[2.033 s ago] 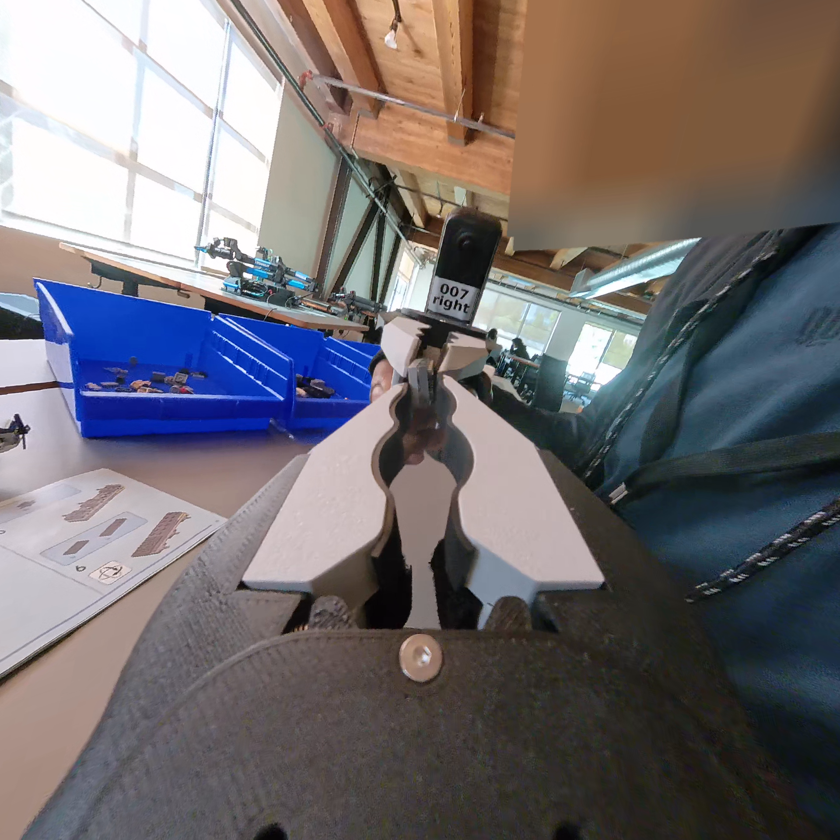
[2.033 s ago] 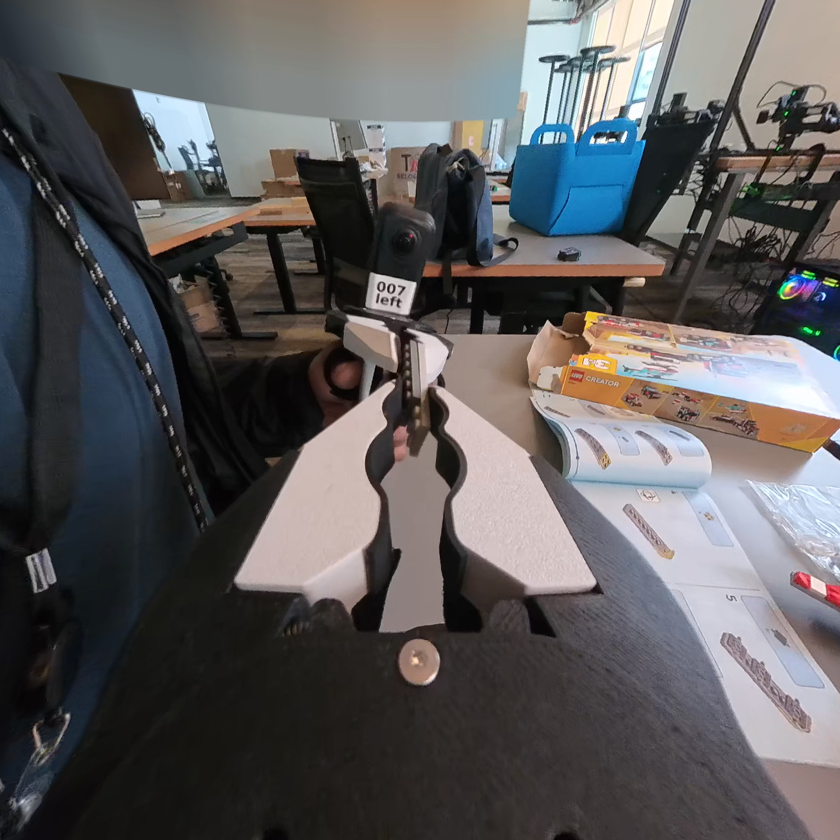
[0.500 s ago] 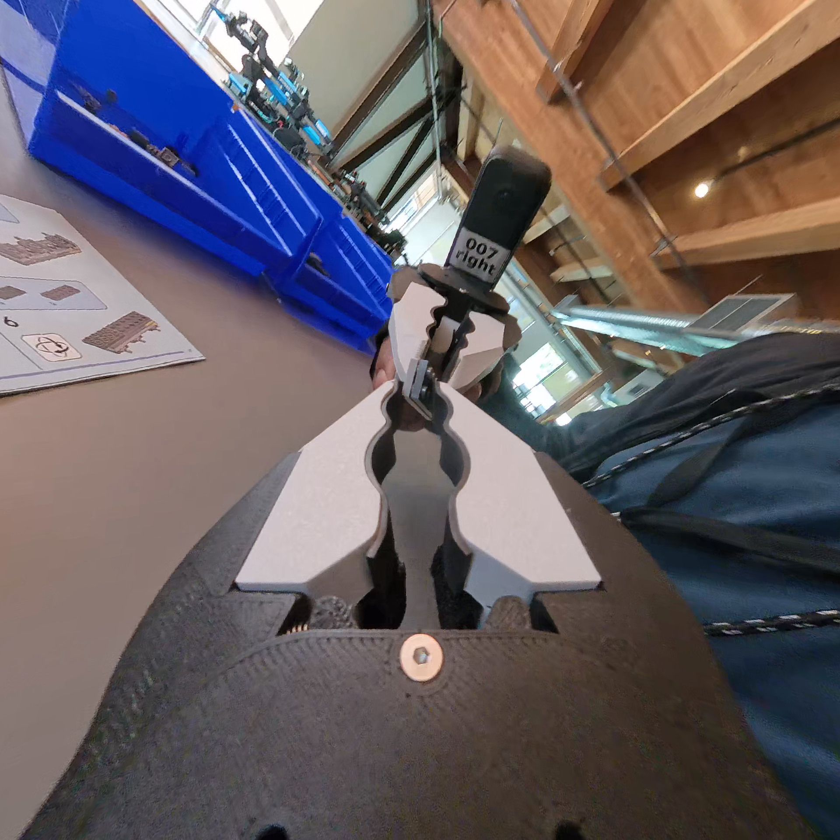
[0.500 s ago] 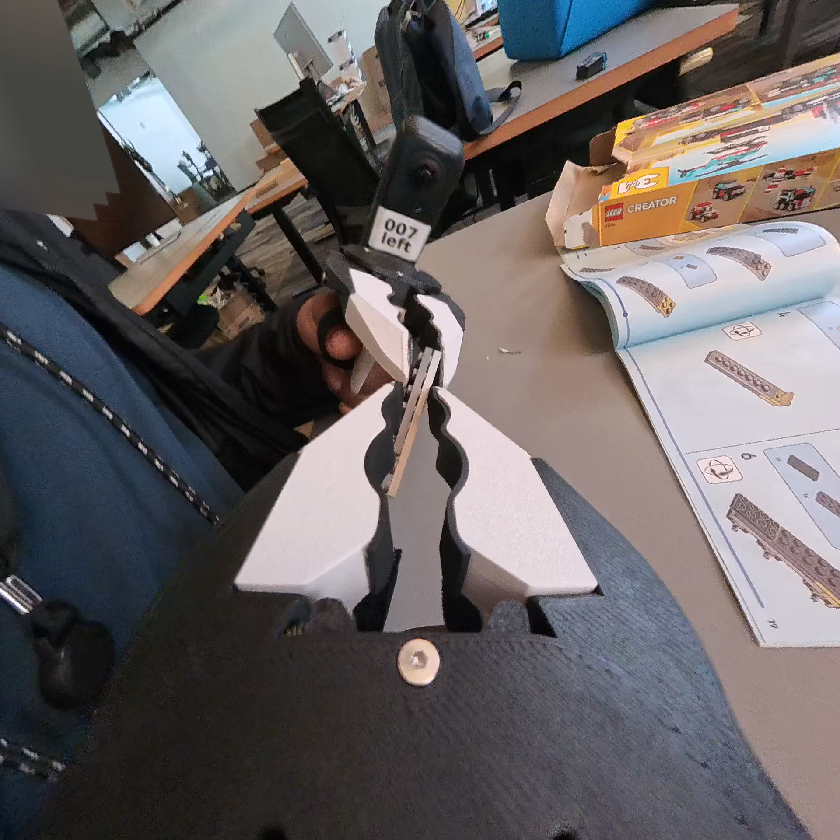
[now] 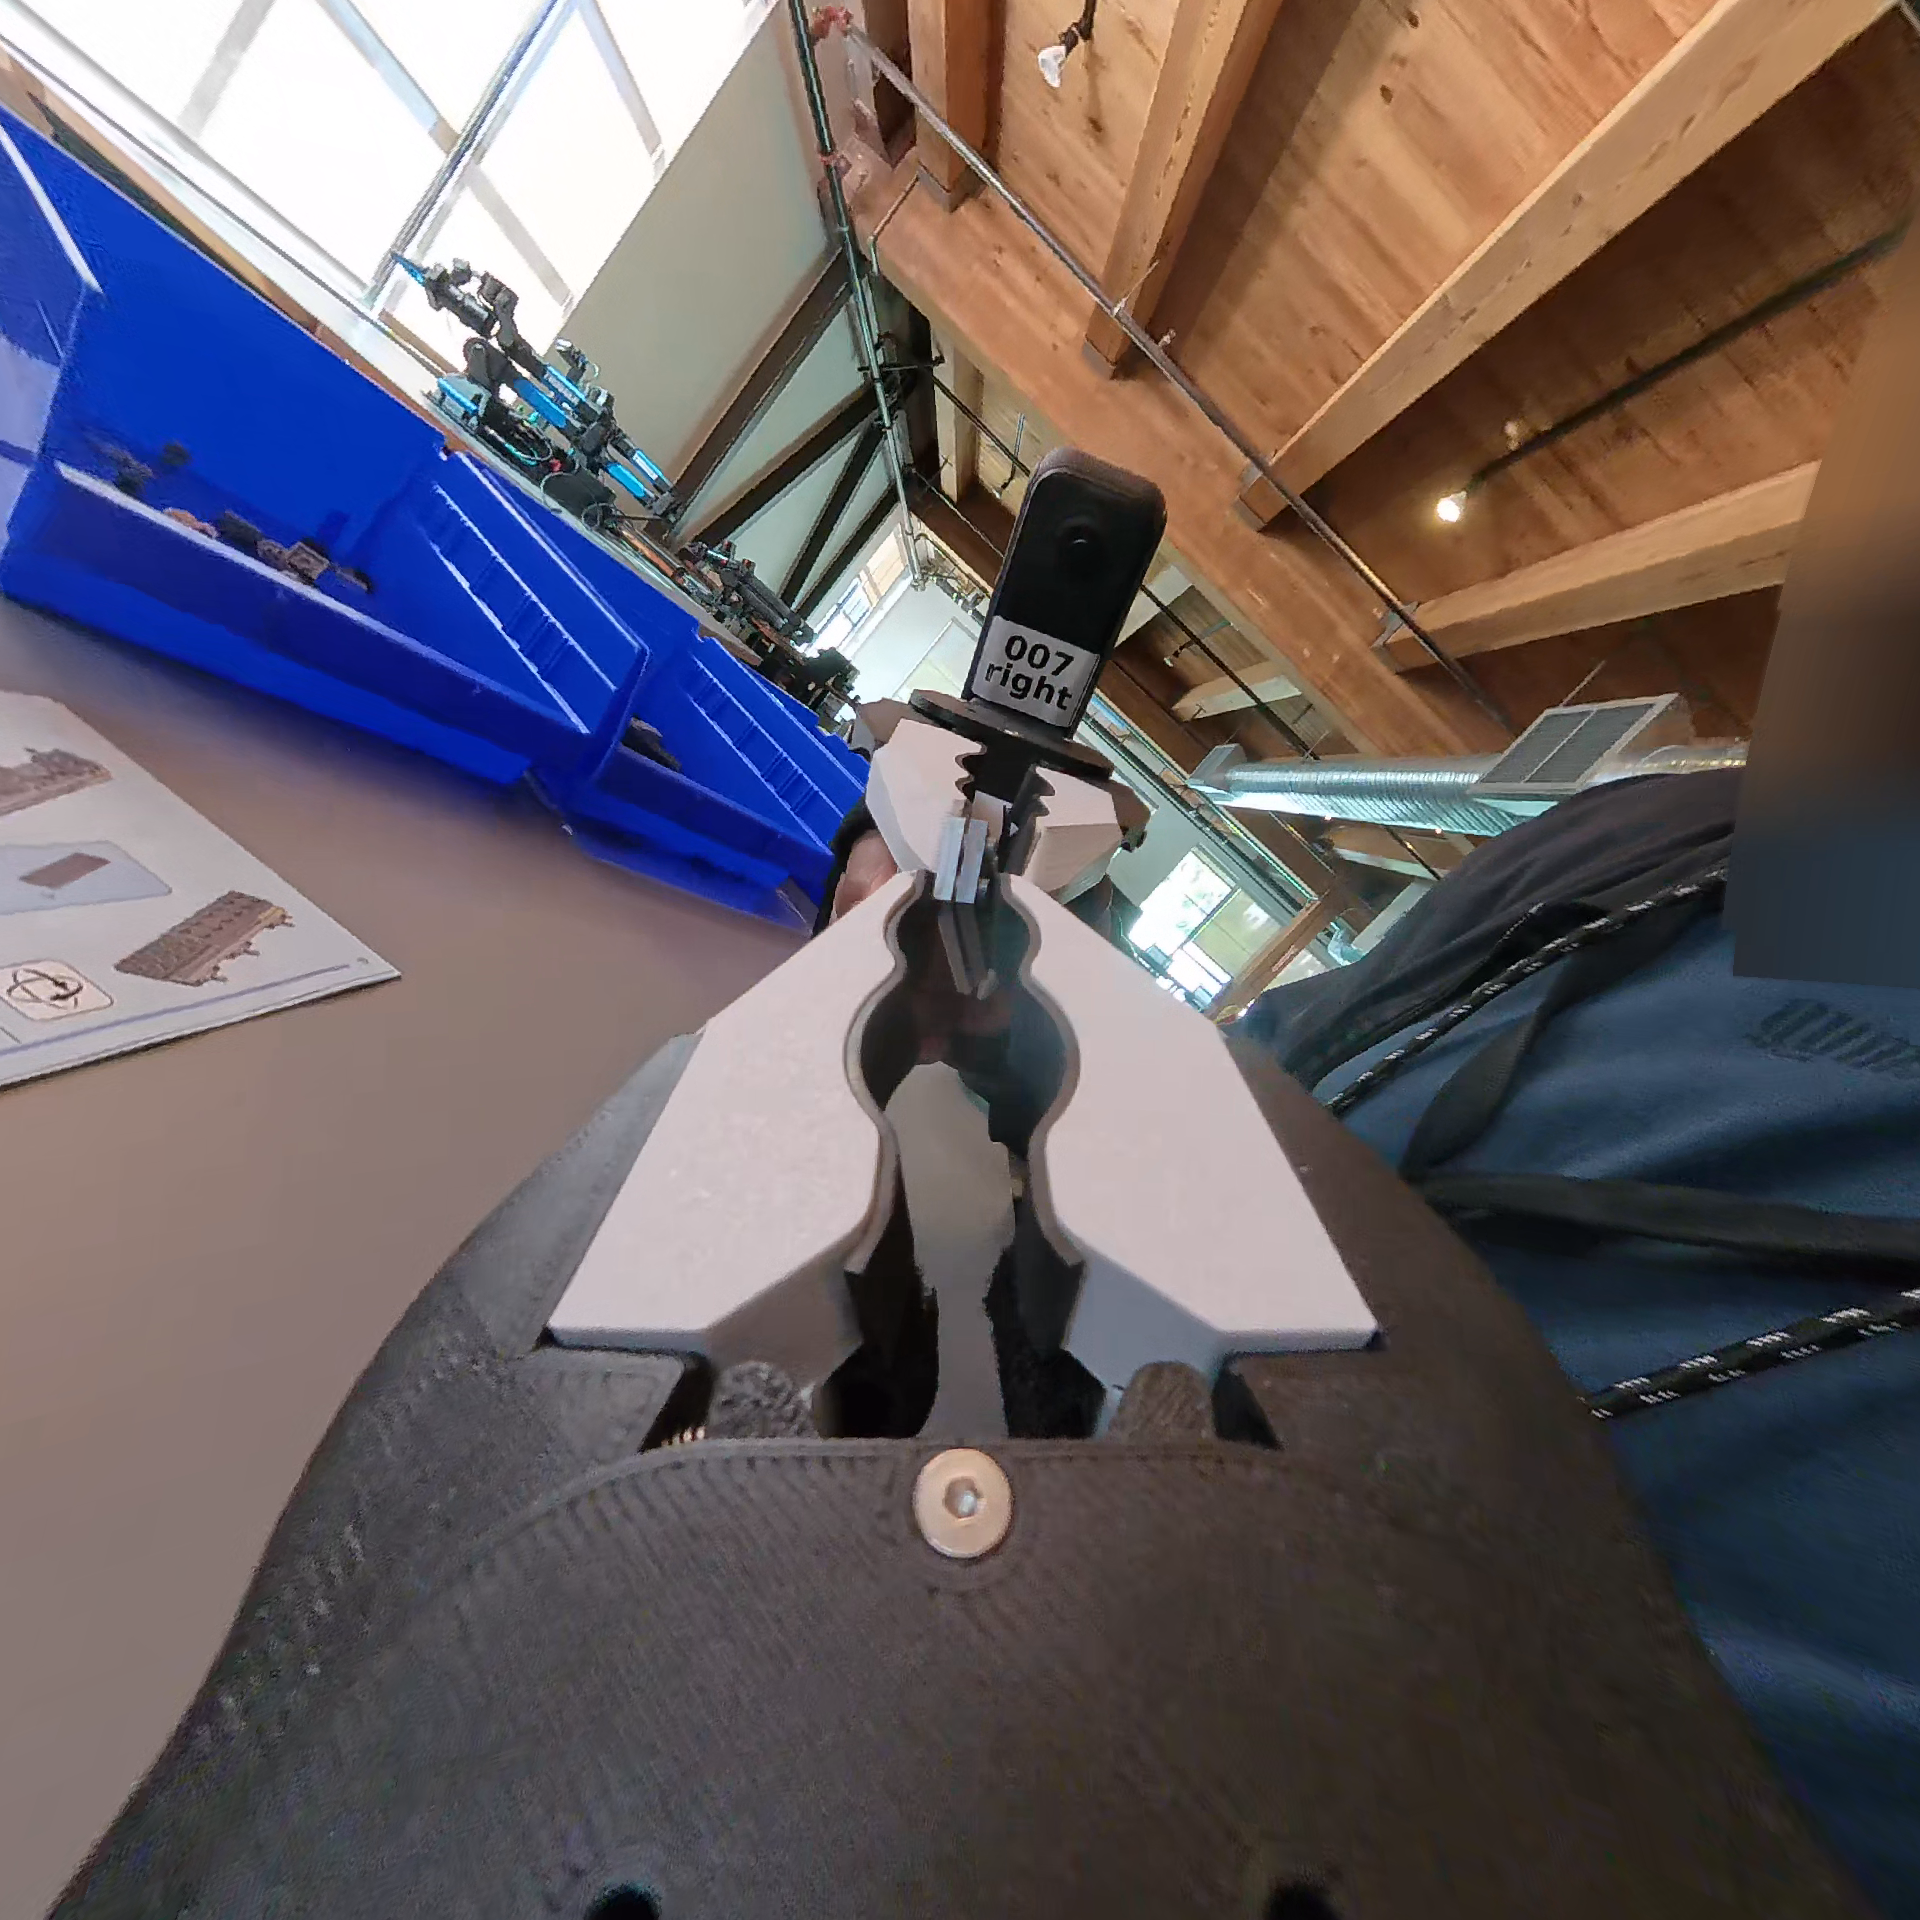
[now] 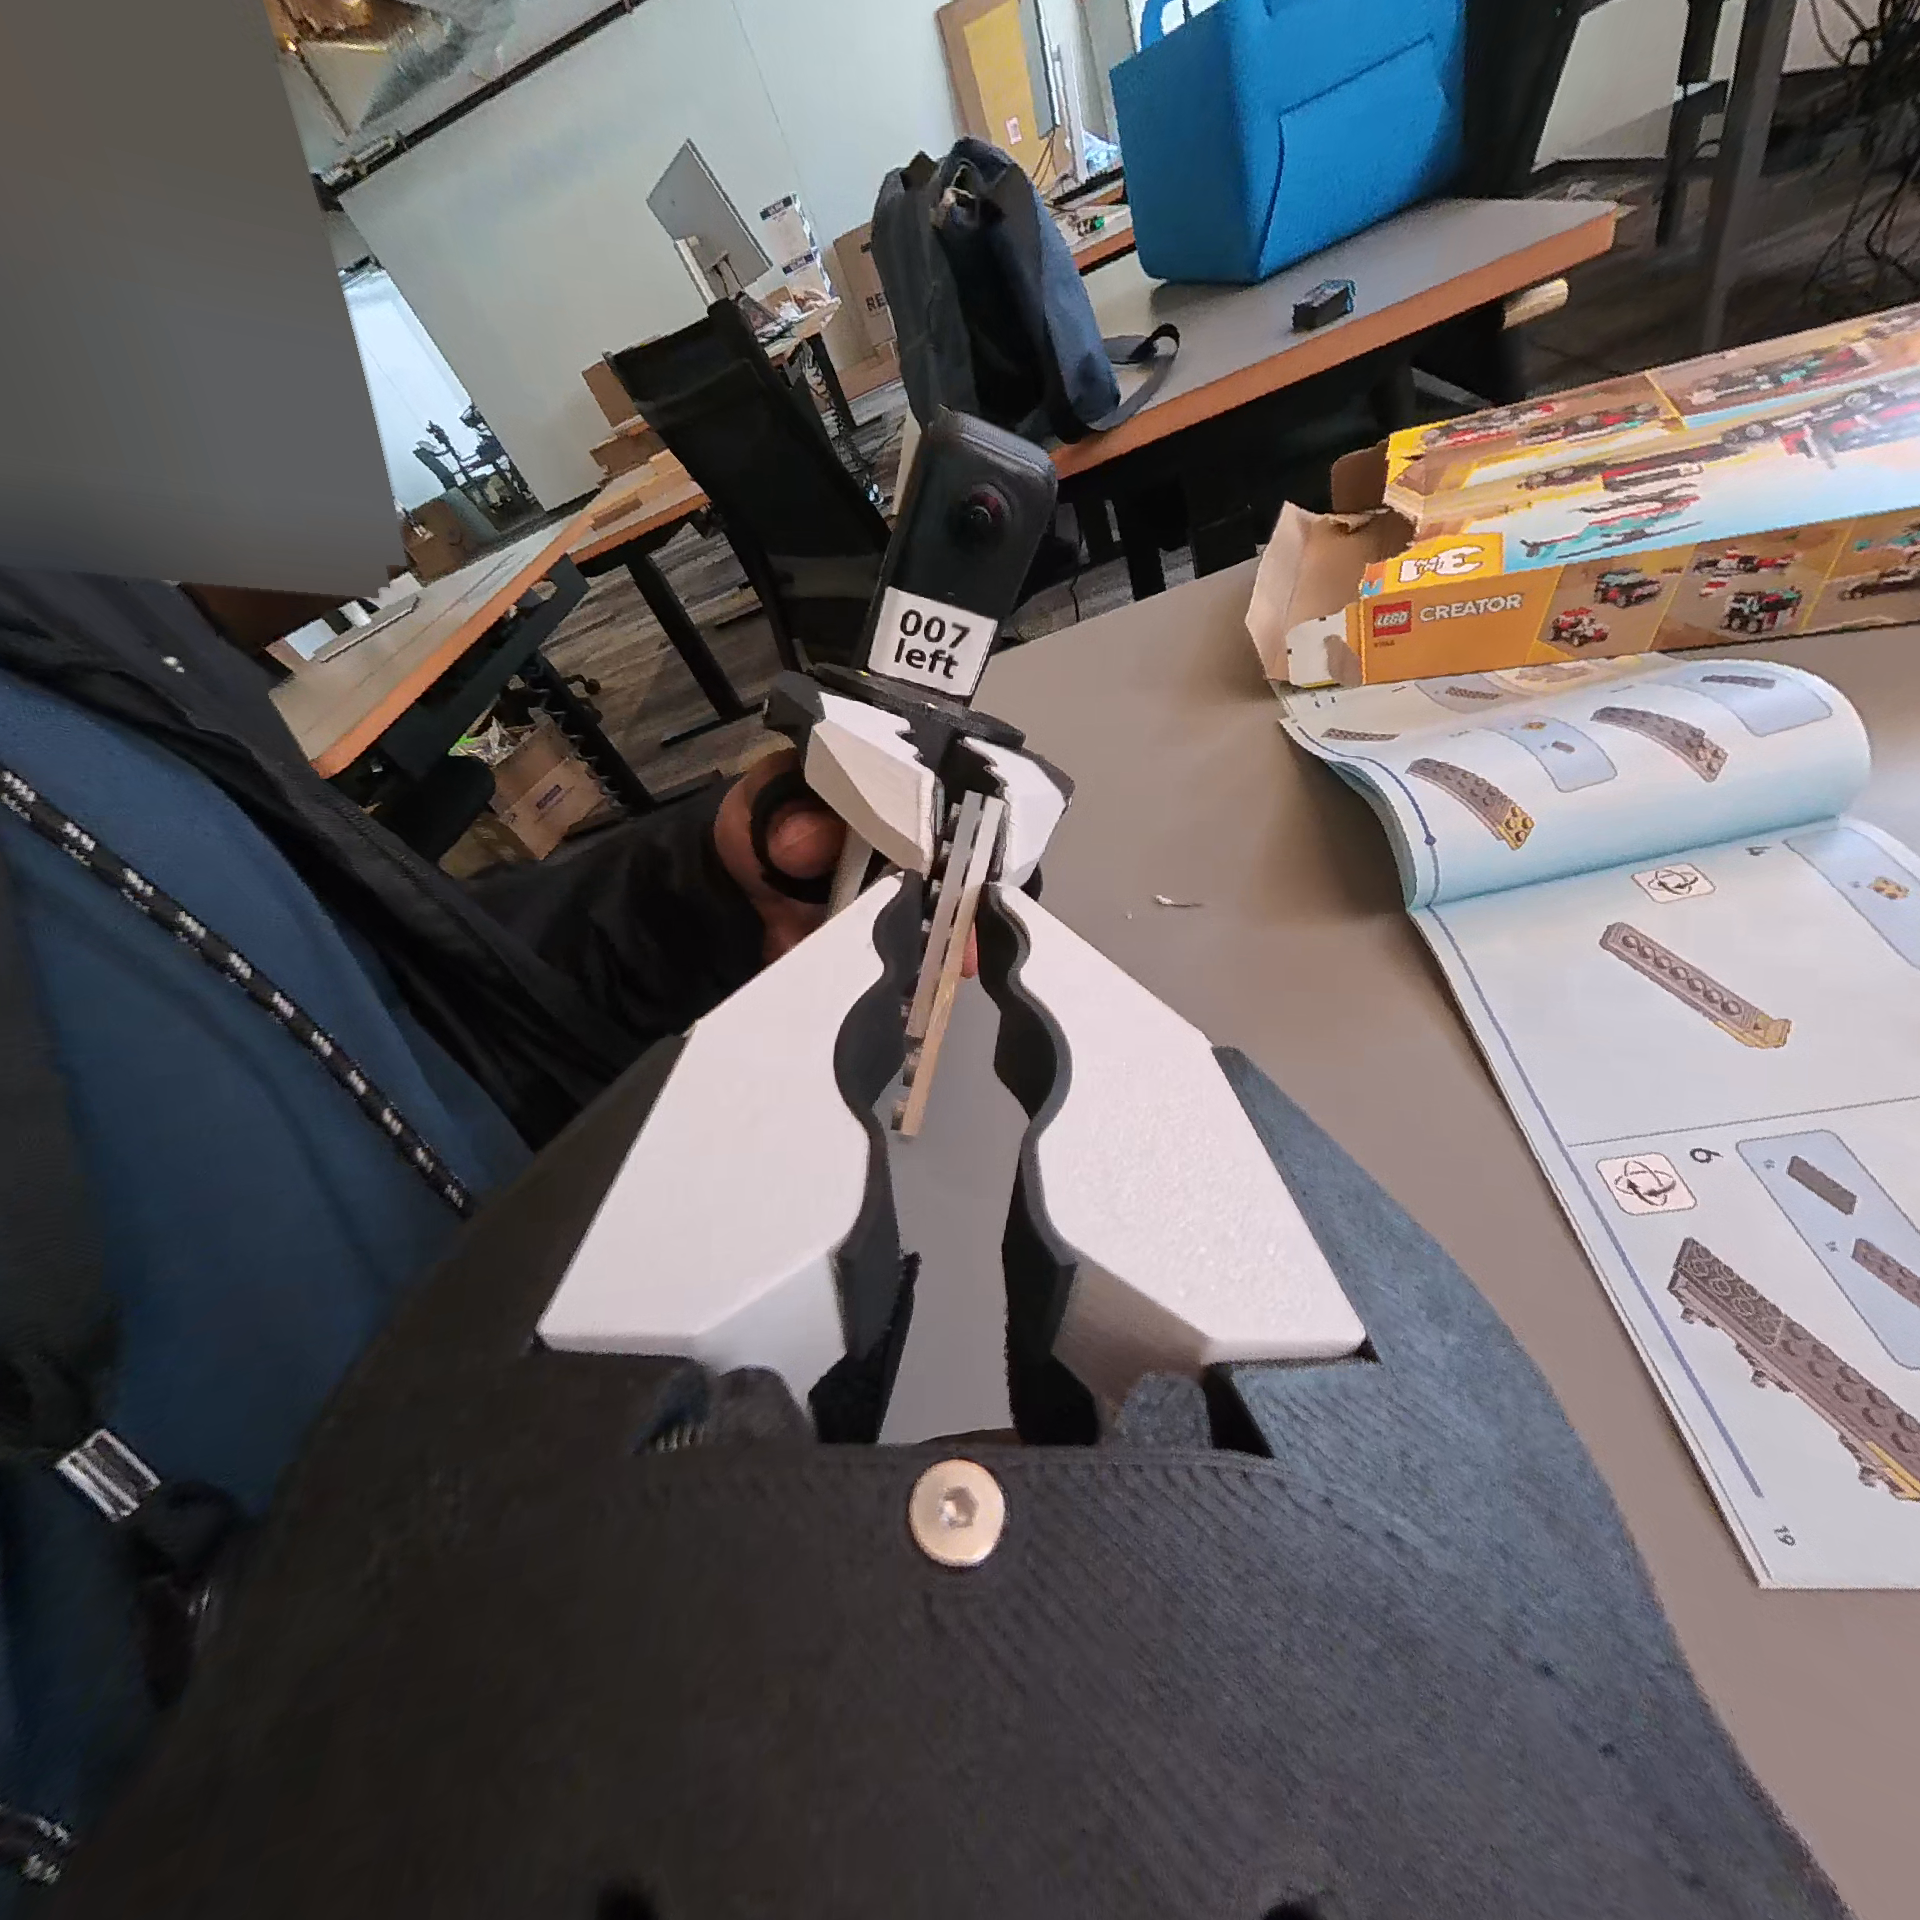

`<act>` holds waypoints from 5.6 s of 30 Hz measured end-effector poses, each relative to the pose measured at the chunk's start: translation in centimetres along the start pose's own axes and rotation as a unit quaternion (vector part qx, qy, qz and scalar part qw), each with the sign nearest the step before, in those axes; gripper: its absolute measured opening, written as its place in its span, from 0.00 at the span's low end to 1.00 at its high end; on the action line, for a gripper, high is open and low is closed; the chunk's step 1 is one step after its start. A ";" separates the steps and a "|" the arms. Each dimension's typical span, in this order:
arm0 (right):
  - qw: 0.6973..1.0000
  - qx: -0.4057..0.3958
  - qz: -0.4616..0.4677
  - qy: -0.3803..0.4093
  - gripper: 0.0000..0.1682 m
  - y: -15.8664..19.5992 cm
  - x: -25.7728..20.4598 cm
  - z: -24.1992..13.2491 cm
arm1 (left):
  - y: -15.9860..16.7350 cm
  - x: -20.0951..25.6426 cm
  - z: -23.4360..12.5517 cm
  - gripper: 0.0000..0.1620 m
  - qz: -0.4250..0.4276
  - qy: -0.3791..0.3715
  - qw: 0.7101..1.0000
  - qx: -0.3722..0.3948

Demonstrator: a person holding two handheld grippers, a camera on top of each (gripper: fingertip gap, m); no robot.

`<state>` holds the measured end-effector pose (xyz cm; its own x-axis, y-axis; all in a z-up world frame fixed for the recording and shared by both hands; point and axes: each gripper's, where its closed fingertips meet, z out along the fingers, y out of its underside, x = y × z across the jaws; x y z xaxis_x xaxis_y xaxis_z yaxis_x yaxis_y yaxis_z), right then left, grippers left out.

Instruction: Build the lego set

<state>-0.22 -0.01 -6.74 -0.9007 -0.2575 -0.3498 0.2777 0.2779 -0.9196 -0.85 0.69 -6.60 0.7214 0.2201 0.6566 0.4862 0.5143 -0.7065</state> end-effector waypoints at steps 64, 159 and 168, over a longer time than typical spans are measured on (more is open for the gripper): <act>0.967 0.214 -0.084 -0.110 0.06 -2.9 -4.3 -1.6 | -1.7 5.5 3.3 0.04 0.259 -0.018 0.960 0.105; 0.974 0.184 -0.108 -0.078 0.05 -4.7 -4.5 -2.0 | -2.1 6.1 1.8 0.05 0.271 0.013 0.958 0.091; 0.979 0.179 -0.079 -0.060 0.06 -4.7 -3.6 -1.7 | -2.5 5.4 1.5 0.05 0.259 -0.003 0.961 0.100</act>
<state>1.18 1.20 -0.86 -0.9017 -0.3845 -0.1977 0.2576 -0.1107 -0.9599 1.06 1.82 -0.86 0.8384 0.4935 0.2314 -0.0426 0.4826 -0.8748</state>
